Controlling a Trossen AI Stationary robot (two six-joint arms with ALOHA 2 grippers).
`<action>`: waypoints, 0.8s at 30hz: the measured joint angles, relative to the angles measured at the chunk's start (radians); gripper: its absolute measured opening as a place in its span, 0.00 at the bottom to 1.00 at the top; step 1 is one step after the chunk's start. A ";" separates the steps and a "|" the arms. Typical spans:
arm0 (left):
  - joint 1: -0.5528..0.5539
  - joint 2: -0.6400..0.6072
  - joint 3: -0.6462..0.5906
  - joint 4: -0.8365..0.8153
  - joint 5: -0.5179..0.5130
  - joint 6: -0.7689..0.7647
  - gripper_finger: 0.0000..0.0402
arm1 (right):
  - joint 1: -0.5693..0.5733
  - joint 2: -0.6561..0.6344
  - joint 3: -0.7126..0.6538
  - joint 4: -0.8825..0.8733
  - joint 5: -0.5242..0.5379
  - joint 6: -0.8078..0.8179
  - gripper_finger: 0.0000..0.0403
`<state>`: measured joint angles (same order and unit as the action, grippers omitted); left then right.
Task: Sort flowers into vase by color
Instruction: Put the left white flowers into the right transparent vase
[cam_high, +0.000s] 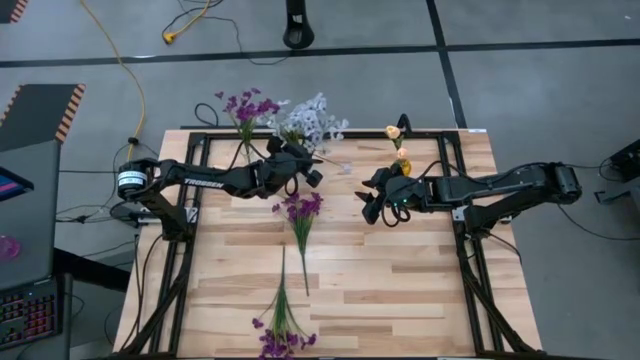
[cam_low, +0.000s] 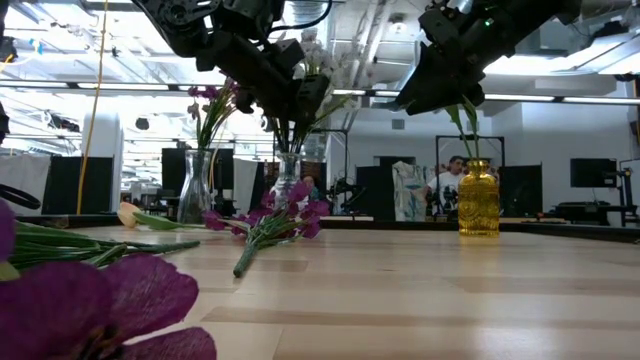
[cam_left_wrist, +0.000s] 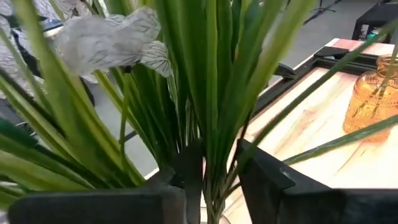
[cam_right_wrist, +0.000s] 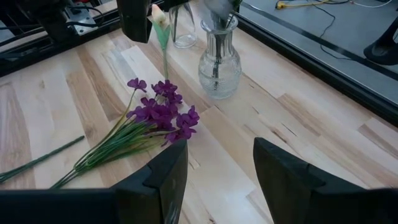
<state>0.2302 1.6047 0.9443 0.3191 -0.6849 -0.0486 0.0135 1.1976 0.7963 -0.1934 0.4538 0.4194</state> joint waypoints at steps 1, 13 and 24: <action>0.000 0.000 0.000 0.000 0.000 0.001 0.23 | 0.000 0.000 0.000 0.000 0.000 0.000 0.52; 0.000 -0.016 0.000 0.001 -0.001 0.029 0.37 | 0.000 0.000 0.000 0.000 0.000 0.000 0.52; -0.003 -0.109 0.000 -0.046 0.000 0.056 0.37 | 0.000 0.000 0.000 0.000 0.000 0.000 0.52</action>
<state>0.2272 1.4956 0.9447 0.2733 -0.6849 0.0071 0.0135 1.1973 0.7963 -0.1936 0.4534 0.4194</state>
